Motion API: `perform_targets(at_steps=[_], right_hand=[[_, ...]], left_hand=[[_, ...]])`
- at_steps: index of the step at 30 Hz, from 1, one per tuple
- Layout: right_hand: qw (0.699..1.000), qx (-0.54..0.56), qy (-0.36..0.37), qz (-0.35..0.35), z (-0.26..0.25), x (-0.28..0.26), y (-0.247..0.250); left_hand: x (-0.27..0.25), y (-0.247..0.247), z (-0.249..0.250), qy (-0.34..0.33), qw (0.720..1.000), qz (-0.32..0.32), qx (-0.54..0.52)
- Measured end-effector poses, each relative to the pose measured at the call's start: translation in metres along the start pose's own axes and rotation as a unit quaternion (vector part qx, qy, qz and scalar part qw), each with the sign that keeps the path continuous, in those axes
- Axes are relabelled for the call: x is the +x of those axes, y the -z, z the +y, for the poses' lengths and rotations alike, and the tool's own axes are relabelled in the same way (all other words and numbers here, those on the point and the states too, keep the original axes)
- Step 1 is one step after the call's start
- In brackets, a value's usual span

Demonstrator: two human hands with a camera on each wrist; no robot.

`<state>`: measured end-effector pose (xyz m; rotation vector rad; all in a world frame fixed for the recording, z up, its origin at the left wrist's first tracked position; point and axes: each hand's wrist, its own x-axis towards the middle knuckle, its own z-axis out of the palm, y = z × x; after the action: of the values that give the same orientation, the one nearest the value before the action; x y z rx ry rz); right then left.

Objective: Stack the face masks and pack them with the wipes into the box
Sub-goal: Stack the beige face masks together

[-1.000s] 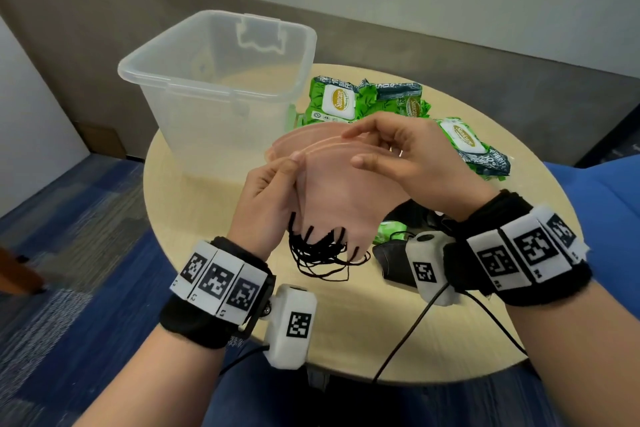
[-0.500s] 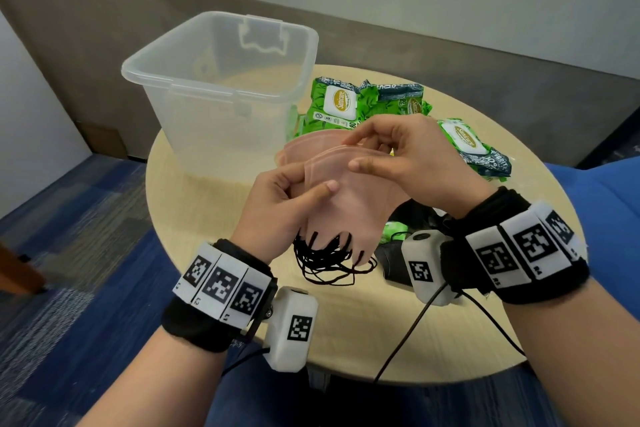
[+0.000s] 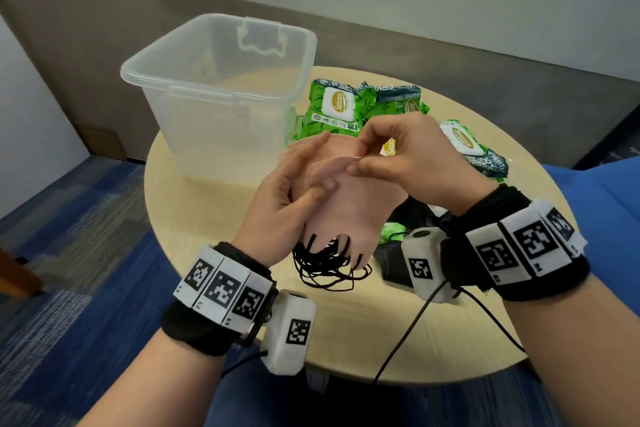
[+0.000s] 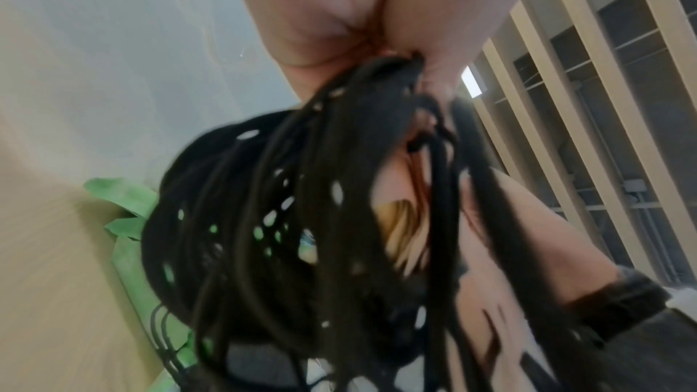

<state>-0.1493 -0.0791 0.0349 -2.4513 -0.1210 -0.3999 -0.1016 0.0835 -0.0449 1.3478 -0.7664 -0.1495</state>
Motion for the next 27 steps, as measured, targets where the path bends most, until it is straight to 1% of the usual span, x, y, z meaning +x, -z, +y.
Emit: perform_targets(at_steps=[2,4,8,11,13,16,18,20,21,22,24,25,27], right_hand=[[1.0,0.009,0.001,-0.012,-0.001,0.003,-0.003],[1.0,0.015,0.005,-0.008,-0.002,0.005,-0.006],[0.998,0.06,-0.007,0.0,0.0,0.01,-0.008],[0.997,0.074,-0.015,0.005,0.002,0.011,-0.009],[0.998,0.064,-0.02,0.008,0.003,0.011,-0.01],[0.999,0.019,-0.036,0.016,0.004,0.009,-0.01],[0.998,-0.01,-0.049,0.036,0.007,0.007,-0.009],[0.996,-0.039,-0.061,0.051,0.012,0.004,-0.009],[0.995,-0.045,-0.073,0.045,0.014,0.002,-0.009],[0.995,-0.034,-0.088,0.029,0.015,0.0,-0.01],[0.994,0.025,-0.108,-0.008,0.017,-0.003,-0.015],[0.993,0.06,-0.106,-0.013,0.017,-0.005,-0.019],[0.991,0.101,-0.092,0.006,0.017,-0.005,-0.025]], left_hand=[[-0.001,-0.003,0.0,-0.004,1.0,-0.019,-0.011],[-0.002,-0.005,-0.001,-0.016,0.999,-0.03,0.0],[-0.005,-0.006,-0.001,-0.019,0.999,-0.028,-0.013],[-0.005,-0.004,0.0,-0.029,0.999,-0.028,0.0],[-0.005,-0.003,0.0,-0.04,0.999,-0.03,0.016],[-0.007,-0.001,0.002,-0.025,0.999,-0.032,-0.026],[-0.008,0.001,0.003,-0.019,0.998,-0.033,-0.044],[-0.006,0.003,0.003,-0.023,0.998,-0.02,-0.048],[-0.005,0.004,0.004,-0.02,0.998,-0.01,-0.056],[-0.004,0.004,0.005,-0.02,0.998,0.0,-0.064],[-0.004,0.002,0.007,-0.02,0.997,0.024,-0.075],[-0.004,0.0,0.008,-0.005,0.996,0.037,-0.087],[-0.005,-0.004,0.01,0.04,0.99,0.052,-0.125]])
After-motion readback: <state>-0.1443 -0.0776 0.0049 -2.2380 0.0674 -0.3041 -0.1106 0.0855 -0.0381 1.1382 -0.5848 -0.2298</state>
